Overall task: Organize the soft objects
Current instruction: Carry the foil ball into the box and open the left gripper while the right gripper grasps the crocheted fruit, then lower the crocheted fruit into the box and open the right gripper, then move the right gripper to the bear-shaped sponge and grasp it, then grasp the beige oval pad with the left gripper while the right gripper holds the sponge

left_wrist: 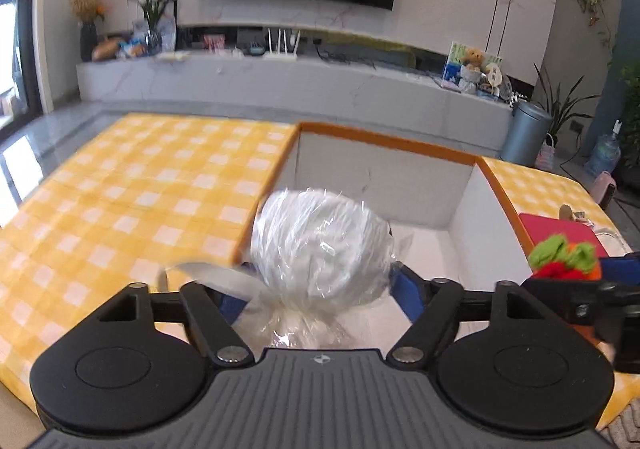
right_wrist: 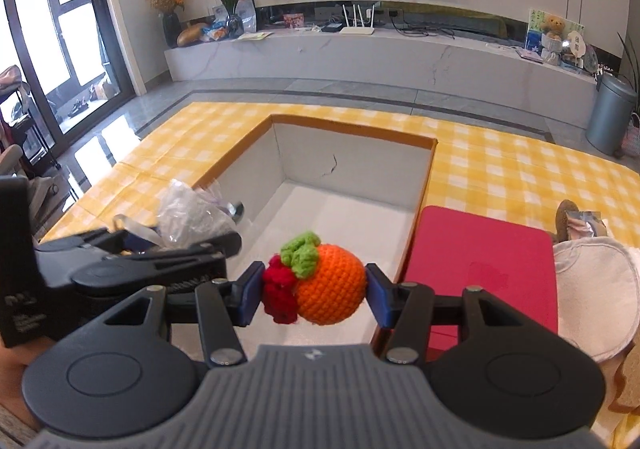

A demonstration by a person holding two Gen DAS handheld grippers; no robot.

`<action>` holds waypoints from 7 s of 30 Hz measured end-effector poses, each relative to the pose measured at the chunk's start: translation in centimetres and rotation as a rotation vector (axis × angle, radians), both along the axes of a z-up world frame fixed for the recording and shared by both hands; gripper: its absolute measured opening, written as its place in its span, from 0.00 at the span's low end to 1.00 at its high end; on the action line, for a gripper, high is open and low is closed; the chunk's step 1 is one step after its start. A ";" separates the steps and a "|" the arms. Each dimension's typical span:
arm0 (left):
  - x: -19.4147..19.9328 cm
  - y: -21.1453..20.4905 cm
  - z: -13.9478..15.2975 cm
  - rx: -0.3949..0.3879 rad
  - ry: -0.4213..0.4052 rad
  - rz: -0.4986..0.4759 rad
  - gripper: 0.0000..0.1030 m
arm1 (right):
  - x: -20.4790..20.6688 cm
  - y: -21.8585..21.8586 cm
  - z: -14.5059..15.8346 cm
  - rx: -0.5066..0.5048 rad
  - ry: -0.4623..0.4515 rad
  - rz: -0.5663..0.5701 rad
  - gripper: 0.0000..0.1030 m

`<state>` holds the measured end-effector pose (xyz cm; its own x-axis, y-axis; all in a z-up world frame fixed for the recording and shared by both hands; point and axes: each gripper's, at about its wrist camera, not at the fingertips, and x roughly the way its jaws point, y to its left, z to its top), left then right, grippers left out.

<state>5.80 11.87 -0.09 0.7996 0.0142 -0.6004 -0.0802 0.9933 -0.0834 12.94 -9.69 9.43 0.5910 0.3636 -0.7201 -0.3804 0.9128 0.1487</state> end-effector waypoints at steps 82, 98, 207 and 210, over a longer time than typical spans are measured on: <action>-4.3 -4.3 7.0 -0.170 -0.189 -0.187 0.97 | -1.3 -10.8 5.4 0.119 -0.018 -0.140 0.85; -1.6 -16.4 4.0 -0.078 0.000 -0.462 0.97 | -1.6 -27.9 -0.7 -0.067 0.013 -0.574 0.85; -3.5 -30.0 -5.7 0.559 0.133 -1.142 0.12 | 0.3 -34.0 -4.9 0.019 0.089 -0.751 0.73; -3.2 -29.8 -6.3 0.544 0.167 -1.122 0.12 | 0.2 -34.0 -4.9 0.020 0.089 -0.748 0.73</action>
<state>2.63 -17.91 -6.44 0.4466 -0.3462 -0.8251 0.8592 0.4234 0.2874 13.14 -43.68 4.56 0.6255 -0.0986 -0.7739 0.3544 0.9197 0.1692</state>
